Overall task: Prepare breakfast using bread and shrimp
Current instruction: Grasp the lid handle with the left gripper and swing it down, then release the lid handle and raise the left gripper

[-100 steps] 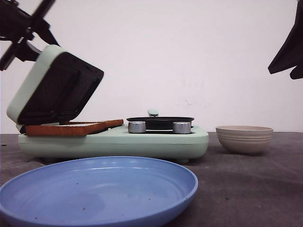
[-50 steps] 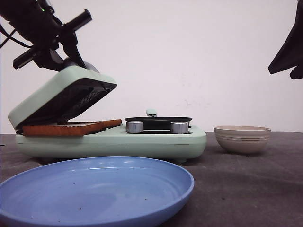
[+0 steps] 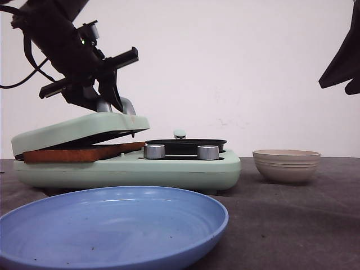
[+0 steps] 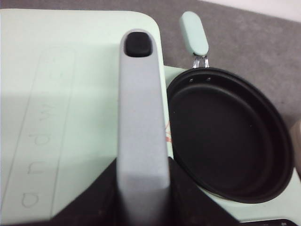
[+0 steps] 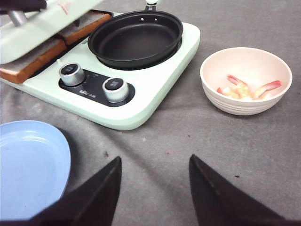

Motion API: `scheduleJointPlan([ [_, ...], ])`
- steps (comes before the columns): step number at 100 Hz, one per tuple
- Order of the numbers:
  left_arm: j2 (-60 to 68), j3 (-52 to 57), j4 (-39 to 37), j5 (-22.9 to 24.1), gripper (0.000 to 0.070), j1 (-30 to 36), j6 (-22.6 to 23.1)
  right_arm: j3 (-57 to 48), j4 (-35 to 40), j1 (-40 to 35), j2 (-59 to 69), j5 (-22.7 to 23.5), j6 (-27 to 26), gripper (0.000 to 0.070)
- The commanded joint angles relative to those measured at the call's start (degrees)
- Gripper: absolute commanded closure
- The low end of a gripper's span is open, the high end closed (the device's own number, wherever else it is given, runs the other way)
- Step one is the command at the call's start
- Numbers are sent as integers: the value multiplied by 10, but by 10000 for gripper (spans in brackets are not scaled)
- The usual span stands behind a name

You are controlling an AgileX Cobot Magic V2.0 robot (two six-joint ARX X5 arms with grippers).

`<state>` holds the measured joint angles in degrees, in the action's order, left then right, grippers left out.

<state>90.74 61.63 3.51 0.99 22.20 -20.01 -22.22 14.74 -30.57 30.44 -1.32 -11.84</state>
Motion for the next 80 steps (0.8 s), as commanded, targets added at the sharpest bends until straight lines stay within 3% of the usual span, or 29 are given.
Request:
scheduleJointPlan([
  [1, 23, -11, 50, 36, 697, -12, 20, -2, -2, -2, 2, -2, 2, 429],
  [9, 23, -11, 47, 35, 652, -11, 20, -2, -1, -2, 2, -2, 2, 429],
  [21, 23, -11, 43, 35, 410, -11, 20, -2, -1, -2, 2, -2, 2, 429],
  [27, 23, -11, 43, 35, 334, -11, 20, -2, -1, -2, 2, -2, 2, 429],
  [46, 17, -11, 40, 12, 285, -11, 2, -2, -1, -2, 2, -2, 2, 429],
  [57, -2, -10, 22, 0, 181, -12, -12, -2, -1, -2, 2, -2, 2, 429],
  [80, -80, 7, 3, 0, 180, -14, -14, -2, -1, -2, 2, -2, 2, 429],
])
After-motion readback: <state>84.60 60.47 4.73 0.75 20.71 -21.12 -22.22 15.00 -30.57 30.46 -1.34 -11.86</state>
